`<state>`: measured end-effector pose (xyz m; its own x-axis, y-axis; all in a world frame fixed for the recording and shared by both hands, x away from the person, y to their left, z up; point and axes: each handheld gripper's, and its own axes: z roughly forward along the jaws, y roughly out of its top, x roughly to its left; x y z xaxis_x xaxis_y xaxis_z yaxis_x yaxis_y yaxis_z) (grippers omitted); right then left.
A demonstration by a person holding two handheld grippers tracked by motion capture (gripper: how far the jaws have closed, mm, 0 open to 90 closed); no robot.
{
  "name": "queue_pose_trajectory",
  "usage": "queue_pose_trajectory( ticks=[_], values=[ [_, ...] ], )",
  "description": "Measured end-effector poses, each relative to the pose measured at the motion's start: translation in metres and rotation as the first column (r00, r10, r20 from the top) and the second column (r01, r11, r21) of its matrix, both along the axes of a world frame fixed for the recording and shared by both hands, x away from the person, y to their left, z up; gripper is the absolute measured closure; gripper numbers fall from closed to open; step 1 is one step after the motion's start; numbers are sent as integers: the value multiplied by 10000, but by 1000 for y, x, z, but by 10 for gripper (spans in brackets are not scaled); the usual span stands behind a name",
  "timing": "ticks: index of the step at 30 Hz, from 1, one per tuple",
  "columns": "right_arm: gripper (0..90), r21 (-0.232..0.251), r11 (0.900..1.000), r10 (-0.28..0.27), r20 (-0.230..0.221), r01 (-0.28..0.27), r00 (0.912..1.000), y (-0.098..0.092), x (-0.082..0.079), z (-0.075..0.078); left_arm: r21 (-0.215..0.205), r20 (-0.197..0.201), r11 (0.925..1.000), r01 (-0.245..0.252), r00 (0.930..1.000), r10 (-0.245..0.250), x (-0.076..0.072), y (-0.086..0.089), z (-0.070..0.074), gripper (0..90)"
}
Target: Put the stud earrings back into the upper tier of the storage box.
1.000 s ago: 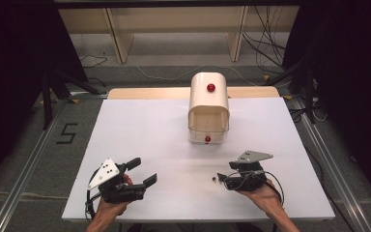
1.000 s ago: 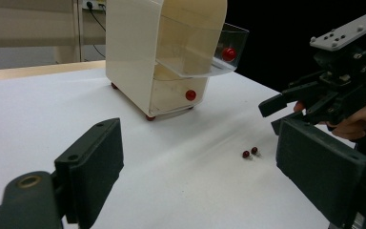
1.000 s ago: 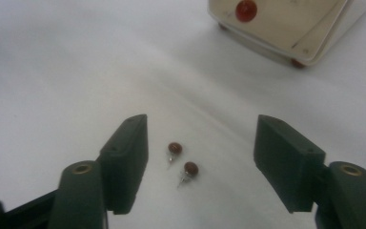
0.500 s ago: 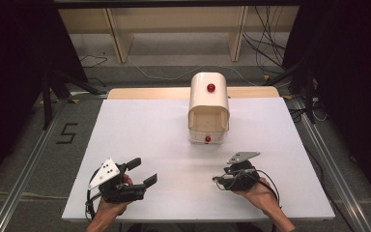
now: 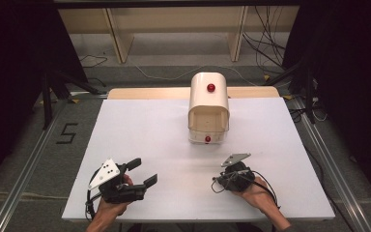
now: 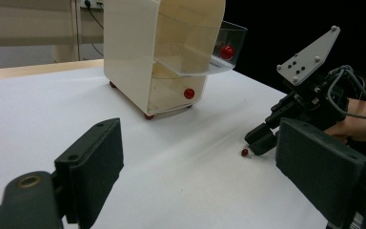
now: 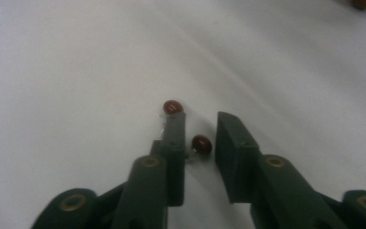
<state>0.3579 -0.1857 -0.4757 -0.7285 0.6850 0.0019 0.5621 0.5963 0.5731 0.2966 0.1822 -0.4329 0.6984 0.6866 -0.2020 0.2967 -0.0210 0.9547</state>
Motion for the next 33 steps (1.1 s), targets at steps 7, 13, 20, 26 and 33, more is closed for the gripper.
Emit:
queue_pose_trajectory(
  ticks=[7, 13, 20, 26, 33],
  values=[
    [792, 131, 9999, 59, 8, -59, 10000, -2, -1, 2, -24, 30, 10000, -31, 10000, 31, 0, 0, 0, 161],
    [792, 712, 9974, -124, 355, 98, 9993, -9, 0, 14, -26, 41, 10000, -87, 10000, 87, 0, 1, 0, 161],
    [792, 1321, 9912, -160, 805, 52, 9966, -12, -4, 28, -32, 52, 9999, -165, 9999, 165, 0, 2, 0, 161],
    [793, 1828, 9831, -132, 1144, -80, 9934, -10, -9, 43, -15, 52, 9998, -194, 9998, 194, -1, 2, 0, 161],
    [793, 2037, 9783, 91, 1445, -387, 9895, -3, -11, 58, 41, 38, 9996, -267, 9996, 267, 0, 3, 0, 161]
  ],
)
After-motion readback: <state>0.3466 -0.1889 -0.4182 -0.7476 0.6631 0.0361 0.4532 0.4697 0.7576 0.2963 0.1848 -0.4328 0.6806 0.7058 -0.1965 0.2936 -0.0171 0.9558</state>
